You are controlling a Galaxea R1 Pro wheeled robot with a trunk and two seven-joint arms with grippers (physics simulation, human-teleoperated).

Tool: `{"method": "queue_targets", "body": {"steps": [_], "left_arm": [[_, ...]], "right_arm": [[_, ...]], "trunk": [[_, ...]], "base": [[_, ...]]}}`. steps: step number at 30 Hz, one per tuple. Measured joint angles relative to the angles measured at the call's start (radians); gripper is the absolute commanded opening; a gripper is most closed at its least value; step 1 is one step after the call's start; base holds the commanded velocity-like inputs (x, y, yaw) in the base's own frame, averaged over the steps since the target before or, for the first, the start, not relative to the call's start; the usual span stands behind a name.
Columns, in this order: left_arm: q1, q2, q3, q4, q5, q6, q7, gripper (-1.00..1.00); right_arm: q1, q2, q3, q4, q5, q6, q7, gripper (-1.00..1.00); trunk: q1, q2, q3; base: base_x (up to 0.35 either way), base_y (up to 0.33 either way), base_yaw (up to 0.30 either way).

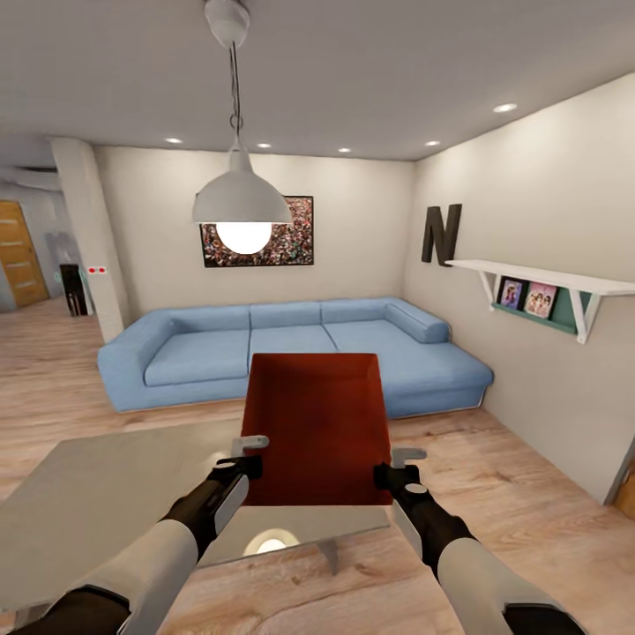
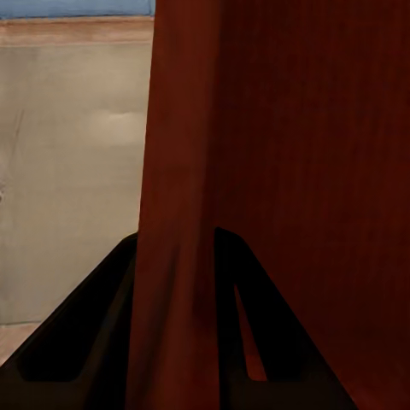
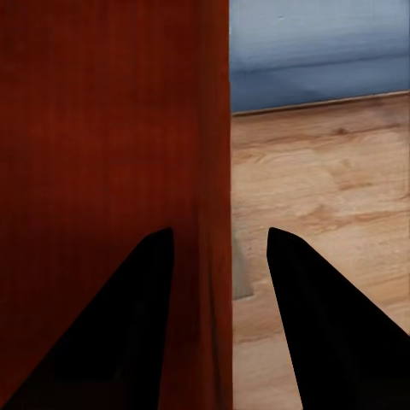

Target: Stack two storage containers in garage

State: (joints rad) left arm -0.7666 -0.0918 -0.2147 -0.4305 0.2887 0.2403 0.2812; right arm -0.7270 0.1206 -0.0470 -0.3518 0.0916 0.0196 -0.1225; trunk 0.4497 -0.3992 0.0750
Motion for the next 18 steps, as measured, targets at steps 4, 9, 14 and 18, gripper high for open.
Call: {"method": "queue_targets", "body": {"steps": [4,9,14,18], "left_arm": [[0.000,0.000,0.000,0.000,0.000,0.000,0.000,-1.00],[0.000,0.000,0.000,0.000,0.000,0.000,0.000,-1.00],[0.000,0.000,0.000,0.000,0.000,0.000,0.000,-1.00],[0.000,0.000,0.000,0.000,0.000,0.000,0.000,-1.00]], "right_arm": [[0.000,0.000,0.000,0.000,0.000,0.000,0.000,-1.00],[0.000,0.000,0.000,0.000,0.000,0.000,0.000,-1.00],[0.000,0.000,0.001,0.000,0.000,0.000,-0.001,-1.00],[0.000,0.000,0.001,0.000,-0.001,0.000,-0.001,-1.00]], "trunk": [[0.000,0.000,0.000],[0.000,0.000,0.000],[0.000,0.000,0.000],[0.000,0.000,0.000]], "base": [[0.000,0.000,0.273],[0.000,0.000,0.273],[0.000,0.000,0.273],[0.000,0.000,0.273]]}}
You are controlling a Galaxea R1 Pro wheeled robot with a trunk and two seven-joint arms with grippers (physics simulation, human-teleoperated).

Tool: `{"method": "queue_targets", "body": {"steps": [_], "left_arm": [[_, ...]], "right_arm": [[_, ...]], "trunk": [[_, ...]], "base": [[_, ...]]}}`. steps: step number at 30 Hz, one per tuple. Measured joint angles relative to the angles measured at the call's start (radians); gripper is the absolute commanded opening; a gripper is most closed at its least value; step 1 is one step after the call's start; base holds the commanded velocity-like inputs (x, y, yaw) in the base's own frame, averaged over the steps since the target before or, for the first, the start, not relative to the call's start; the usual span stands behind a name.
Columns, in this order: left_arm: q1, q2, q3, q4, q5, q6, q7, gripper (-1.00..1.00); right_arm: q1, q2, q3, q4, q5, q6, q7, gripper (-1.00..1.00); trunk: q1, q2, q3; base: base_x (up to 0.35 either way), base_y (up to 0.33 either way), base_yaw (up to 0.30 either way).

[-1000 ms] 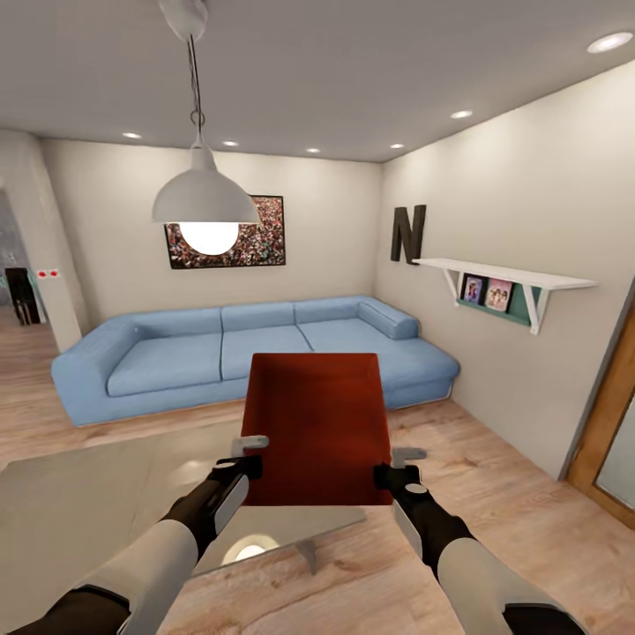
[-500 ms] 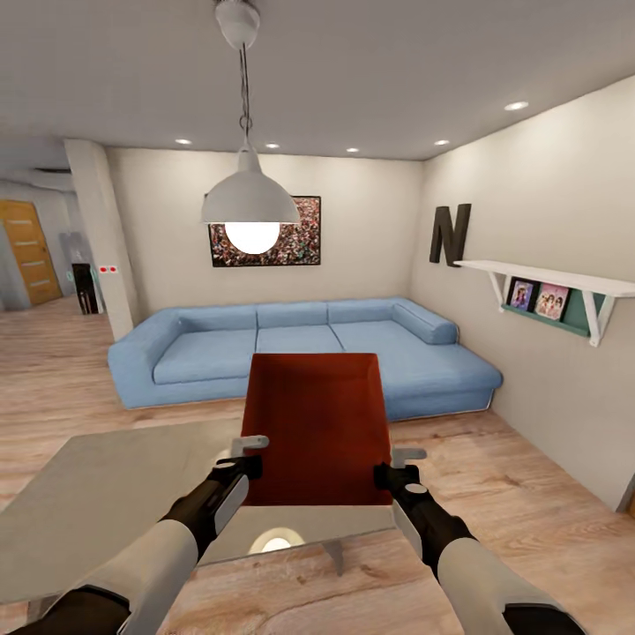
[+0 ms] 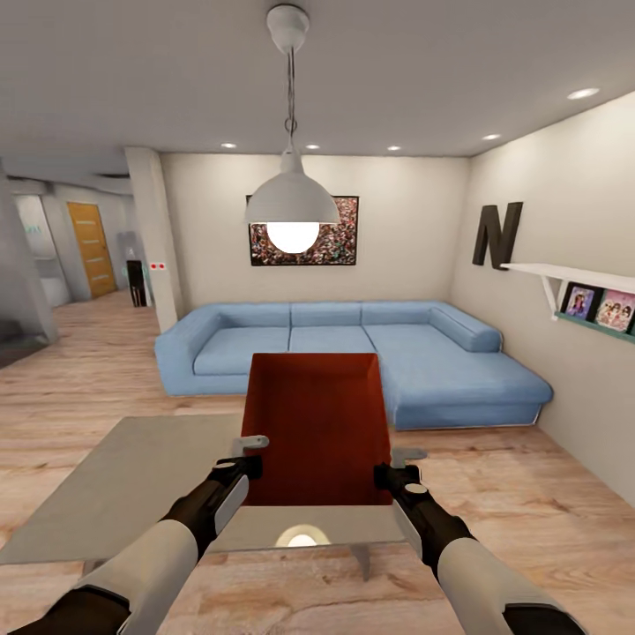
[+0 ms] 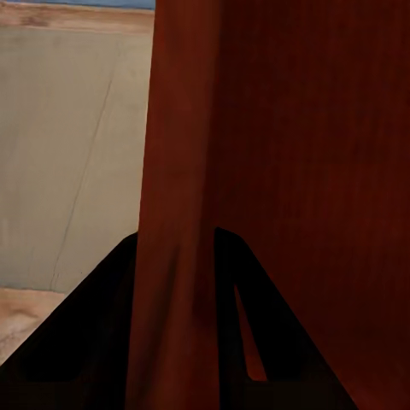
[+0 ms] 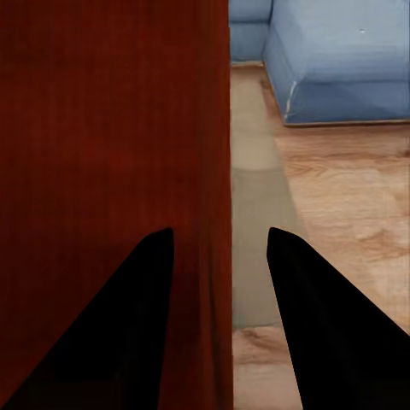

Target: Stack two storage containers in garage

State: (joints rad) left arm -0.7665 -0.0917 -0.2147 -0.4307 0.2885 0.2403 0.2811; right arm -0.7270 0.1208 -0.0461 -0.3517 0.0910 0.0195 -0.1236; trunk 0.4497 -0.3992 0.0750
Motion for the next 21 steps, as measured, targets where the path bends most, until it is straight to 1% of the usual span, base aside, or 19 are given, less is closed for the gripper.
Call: {"method": "queue_targets", "body": {"steps": [21], "left_arm": [[0.000,0.000,0.000,0.000,0.000,0.000,0.000,-1.00]], "right_arm": [[0.000,0.000,0.000,0.000,0.000,0.000,0.000,-1.00]], "trunk": [[0.000,0.000,0.000]], "base": [[0.000,0.000,0.273]]}}
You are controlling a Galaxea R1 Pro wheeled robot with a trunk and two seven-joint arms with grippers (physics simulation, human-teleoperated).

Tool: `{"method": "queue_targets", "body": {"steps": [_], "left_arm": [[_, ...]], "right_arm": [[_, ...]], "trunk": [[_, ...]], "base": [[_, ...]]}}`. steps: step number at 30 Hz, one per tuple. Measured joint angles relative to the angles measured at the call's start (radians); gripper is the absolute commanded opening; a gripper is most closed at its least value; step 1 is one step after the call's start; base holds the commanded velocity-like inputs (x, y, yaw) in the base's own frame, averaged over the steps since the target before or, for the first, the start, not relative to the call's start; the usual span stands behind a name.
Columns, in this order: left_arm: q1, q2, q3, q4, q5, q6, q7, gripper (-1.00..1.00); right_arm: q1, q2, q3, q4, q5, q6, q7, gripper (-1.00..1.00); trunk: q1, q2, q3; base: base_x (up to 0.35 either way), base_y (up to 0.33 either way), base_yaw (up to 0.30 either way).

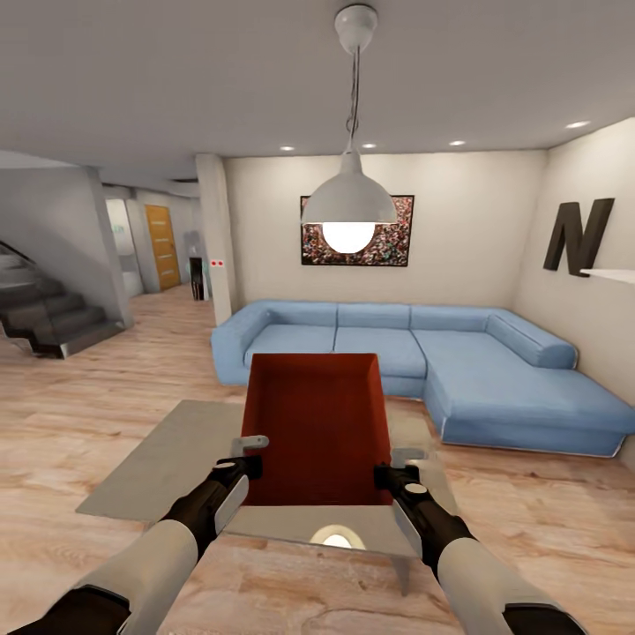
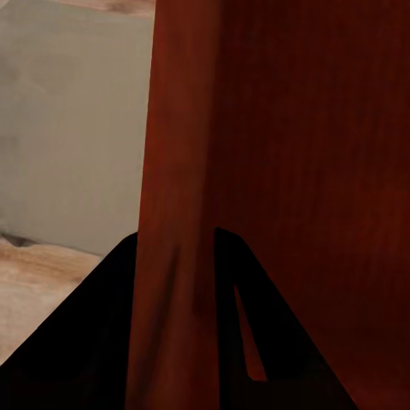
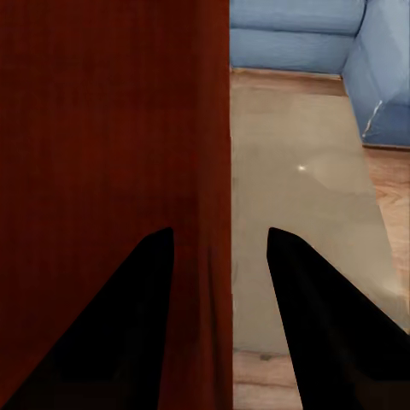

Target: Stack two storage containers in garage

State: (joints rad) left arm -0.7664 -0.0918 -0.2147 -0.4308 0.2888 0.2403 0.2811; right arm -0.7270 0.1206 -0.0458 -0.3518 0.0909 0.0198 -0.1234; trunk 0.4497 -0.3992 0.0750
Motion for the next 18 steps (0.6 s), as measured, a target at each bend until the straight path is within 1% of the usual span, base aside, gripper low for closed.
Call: {"method": "queue_targets", "body": {"steps": [18], "left_arm": [[0.000,0.000,0.000,0.000,0.000,0.000,0.000,-1.00]], "right_arm": [[0.000,0.000,-0.001,0.000,0.001,0.000,0.000,-1.00]], "trunk": [[0.000,0.000,0.000]], "base": [[0.000,0.000,0.273]]}}
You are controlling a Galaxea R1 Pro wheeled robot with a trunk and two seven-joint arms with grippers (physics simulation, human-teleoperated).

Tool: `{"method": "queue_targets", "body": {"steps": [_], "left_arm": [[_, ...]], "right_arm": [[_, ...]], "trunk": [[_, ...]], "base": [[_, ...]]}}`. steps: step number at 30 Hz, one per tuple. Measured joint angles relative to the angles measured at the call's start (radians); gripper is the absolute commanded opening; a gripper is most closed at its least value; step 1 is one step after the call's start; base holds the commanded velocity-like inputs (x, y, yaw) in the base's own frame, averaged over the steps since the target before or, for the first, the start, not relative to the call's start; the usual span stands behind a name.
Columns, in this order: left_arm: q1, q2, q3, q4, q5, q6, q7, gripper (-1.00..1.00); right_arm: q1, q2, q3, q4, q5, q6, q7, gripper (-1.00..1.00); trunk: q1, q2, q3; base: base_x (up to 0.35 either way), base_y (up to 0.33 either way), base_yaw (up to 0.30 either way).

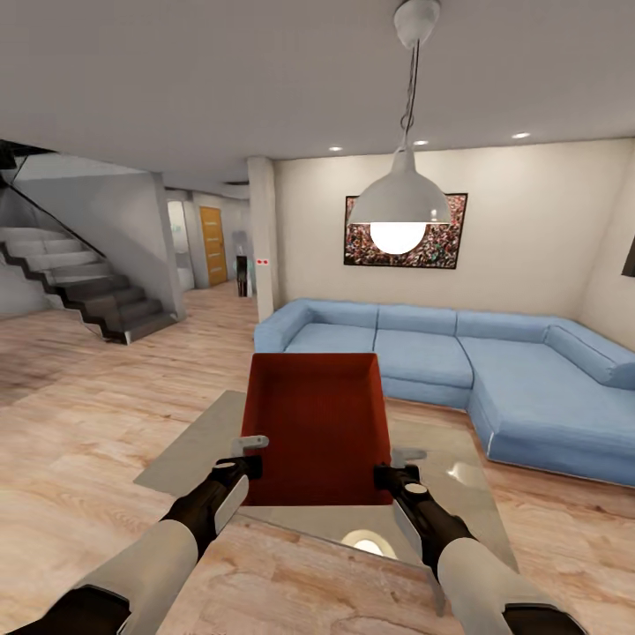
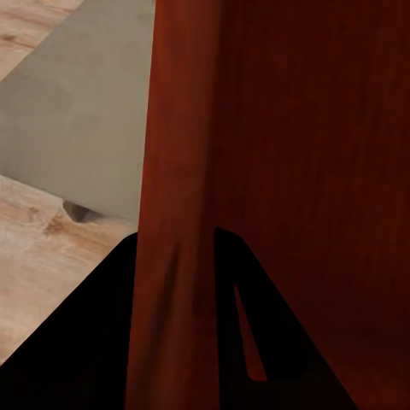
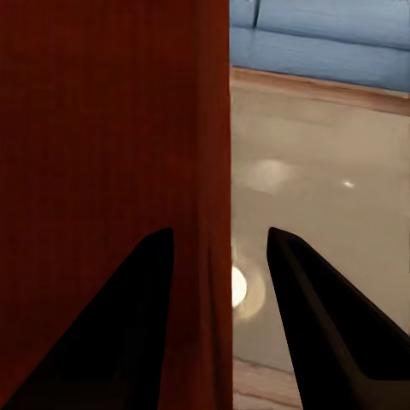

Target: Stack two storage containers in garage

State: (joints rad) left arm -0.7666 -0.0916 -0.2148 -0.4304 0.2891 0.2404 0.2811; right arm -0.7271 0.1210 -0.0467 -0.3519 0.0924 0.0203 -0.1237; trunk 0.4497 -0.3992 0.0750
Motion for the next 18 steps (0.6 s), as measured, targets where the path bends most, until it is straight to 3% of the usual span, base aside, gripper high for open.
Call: {"method": "queue_targets", "body": {"steps": [18], "left_arm": [[0.000,0.000,0.000,0.000,0.000,-0.001,0.000,-1.00]], "right_arm": [[0.000,0.000,0.002,-0.001,-0.002,0.000,-0.002,-1.00]], "trunk": [[0.000,0.000,0.000]], "base": [[0.000,0.000,0.275]]}}
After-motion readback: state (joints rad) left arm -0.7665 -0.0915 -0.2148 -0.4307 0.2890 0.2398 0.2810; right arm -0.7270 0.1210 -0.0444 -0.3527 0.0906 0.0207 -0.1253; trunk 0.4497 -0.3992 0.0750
